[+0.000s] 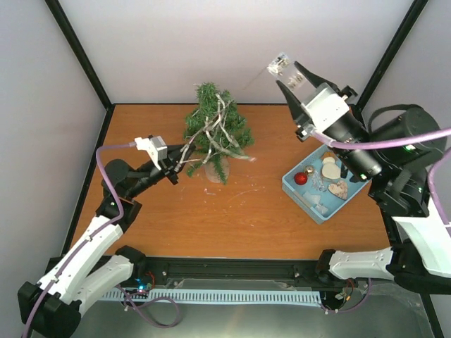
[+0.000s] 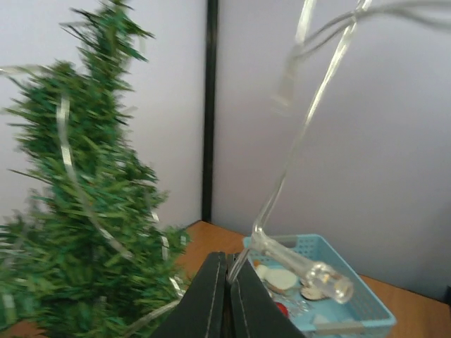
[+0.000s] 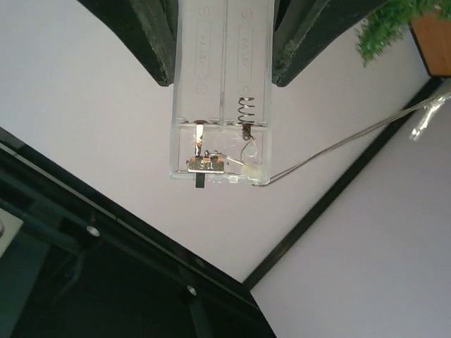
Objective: Decorate the small christmas tree
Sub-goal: Wrap the decoration item around the Christmas tree.
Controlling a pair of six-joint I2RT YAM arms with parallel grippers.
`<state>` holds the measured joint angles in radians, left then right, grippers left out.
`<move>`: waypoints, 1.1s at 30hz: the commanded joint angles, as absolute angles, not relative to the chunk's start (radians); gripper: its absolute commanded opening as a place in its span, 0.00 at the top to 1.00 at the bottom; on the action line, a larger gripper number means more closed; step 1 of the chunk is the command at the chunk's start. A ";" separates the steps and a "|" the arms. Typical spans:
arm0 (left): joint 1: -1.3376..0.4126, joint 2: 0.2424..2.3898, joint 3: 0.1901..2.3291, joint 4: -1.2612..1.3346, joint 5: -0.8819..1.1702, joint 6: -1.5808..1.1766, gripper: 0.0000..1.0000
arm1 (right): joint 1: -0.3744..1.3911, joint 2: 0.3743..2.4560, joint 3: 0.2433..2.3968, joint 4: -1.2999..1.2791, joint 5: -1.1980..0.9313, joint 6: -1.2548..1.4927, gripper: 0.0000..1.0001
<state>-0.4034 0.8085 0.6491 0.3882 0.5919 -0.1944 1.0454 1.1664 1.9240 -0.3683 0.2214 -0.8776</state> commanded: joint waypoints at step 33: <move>-0.238 0.896 0.792 0.112 0.341 -0.287 0.99 | 1.051 0.948 1.903 0.017 0.334 -1.099 0.77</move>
